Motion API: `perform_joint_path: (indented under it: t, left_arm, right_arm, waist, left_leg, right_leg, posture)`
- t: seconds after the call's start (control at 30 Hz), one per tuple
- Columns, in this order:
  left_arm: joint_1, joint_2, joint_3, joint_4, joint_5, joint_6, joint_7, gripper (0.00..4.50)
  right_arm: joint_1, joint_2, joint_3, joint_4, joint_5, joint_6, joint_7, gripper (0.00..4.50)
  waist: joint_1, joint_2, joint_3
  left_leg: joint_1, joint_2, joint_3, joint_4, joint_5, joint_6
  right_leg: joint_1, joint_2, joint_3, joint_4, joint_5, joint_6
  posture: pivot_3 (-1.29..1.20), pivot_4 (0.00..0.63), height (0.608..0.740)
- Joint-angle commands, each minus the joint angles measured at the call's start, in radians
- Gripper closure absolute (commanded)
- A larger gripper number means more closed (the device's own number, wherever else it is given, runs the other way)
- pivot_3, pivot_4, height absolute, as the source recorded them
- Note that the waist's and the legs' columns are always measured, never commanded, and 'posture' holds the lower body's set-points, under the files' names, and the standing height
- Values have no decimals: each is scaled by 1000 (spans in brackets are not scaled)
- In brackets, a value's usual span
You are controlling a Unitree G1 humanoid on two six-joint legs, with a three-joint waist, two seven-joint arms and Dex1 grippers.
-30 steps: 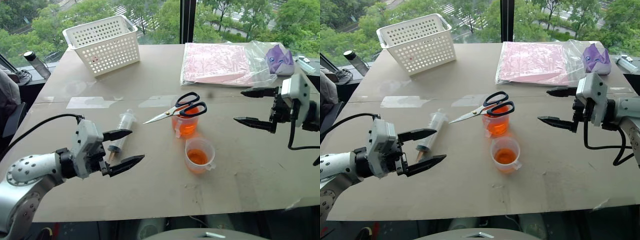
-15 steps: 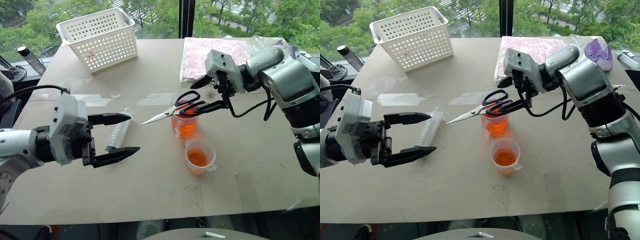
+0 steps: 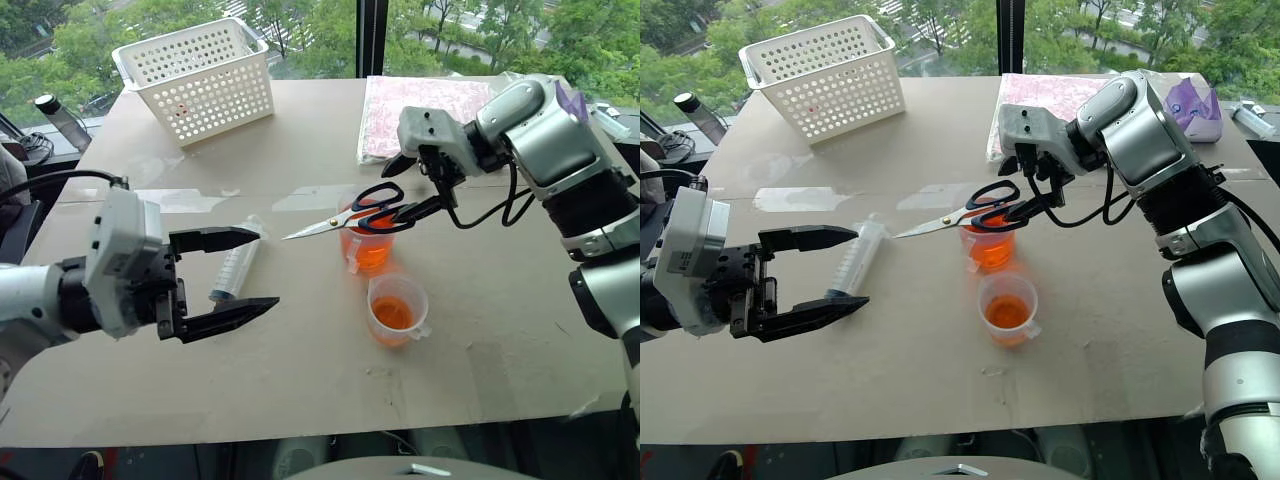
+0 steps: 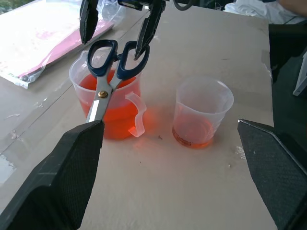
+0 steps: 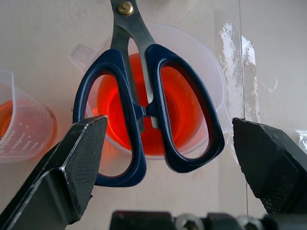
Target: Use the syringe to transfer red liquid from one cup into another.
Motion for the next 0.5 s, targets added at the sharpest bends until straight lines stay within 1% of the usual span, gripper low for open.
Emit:
perform_joint_path:
  t: [0.03, 0.13, 0.23, 0.5]
  left_arm:
    - [-21, 22, 16, -3, -11, 0, 3, 0]
    - [-32, 22, 7, 3, -10, 0, 5, 0]
    - [-39, 24, 3, 6, -8, 5, 5, 0]
    - [-50, 21, -7, 19, 7, -1, 6, 0]
  right_arm:
    - [-34, -1, -27, -12, -11, -33, 48, 38]
    - [-34, 3, -32, -7, -15, -40, 45, 675]
    - [-38, 6, -37, -1, -16, -38, 46, 2041]
    - [-53, 3, -40, -11, -1, 2, 75, 2041]
  waist:
    - [0, 0, 0]
    - [0, 0, 0]
    - [0, 0, 0]
    - [0, 0, 0]
  left_leg:
    - [0, 0, 0, 0, 0, 0]
    - [0, 0, 0, 0, 0, 0]
    - [0, 0, 0, 0, 0, -1]
    - [0, 0, 0, 0, 0, -1]
  right_leg:
    - [0, 0, 0, 0, 0, 0]
    - [0, 0, 0, 1, 0, 0]
    - [-1, 0, 0, 1, 0, 0]
    - [-2, 0, 0, 3, 0, 0]
  posture:
    - [0, 150, 740]
    - [0, 150, 740]
    - [0, 150, 740]
    - [0, 150, 740]
